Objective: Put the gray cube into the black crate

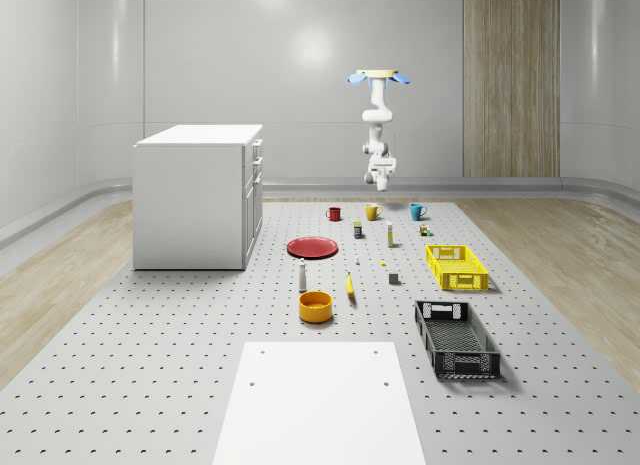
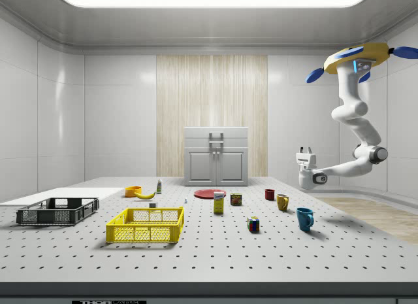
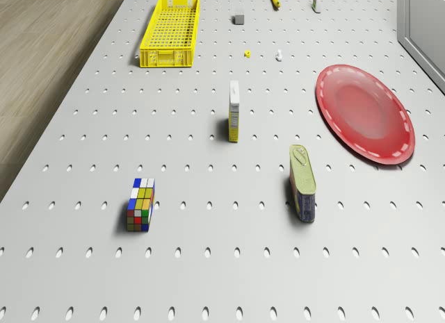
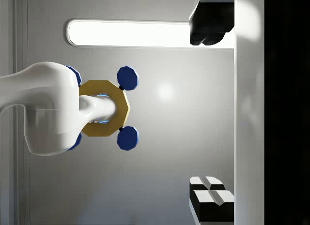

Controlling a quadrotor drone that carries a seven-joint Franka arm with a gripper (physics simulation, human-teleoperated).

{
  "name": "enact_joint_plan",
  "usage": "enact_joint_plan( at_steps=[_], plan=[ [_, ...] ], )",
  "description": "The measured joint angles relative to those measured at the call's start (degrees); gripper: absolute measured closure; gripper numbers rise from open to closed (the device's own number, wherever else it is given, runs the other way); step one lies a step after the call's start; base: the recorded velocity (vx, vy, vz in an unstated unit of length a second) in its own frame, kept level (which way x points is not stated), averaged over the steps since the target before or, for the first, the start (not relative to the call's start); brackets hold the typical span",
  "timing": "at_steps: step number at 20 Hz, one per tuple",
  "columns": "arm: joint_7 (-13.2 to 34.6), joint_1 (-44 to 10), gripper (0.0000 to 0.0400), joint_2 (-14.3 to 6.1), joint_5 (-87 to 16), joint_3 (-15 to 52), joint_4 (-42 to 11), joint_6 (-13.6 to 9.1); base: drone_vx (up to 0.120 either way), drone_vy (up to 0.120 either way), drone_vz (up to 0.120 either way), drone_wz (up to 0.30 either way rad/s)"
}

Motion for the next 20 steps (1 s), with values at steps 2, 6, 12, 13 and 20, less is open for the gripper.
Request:
enact_joint_plan(
  at_steps=[2,6,12,13,20],
  plan=[
    [0.01,-0.03,0.0000,-0.06,-0.10,0.07,-0.06,0.09,0.120,0.000,0.000,0.000],
    [0.05,-0.11,0.0000,-0.18,-0.43,0.32,-0.18,0.26,0.120,0.000,0.000,0.000],
    [0.20,-0.38,0.0000,-0.37,-1.62,1.18,-0.38,0.53,0.120,0.000,0.000,0.000],
    [0.24,-0.46,0.0000,-0.40,-1.97,1.42,-0.42,0.57,0.120,0.000,0.000,0.000],
    [0.91,-1.56,0.0000,-0.70,-7.00,5.00,-0.94,0.94,0.120,0.000,0.000,0.000]
  ],
)
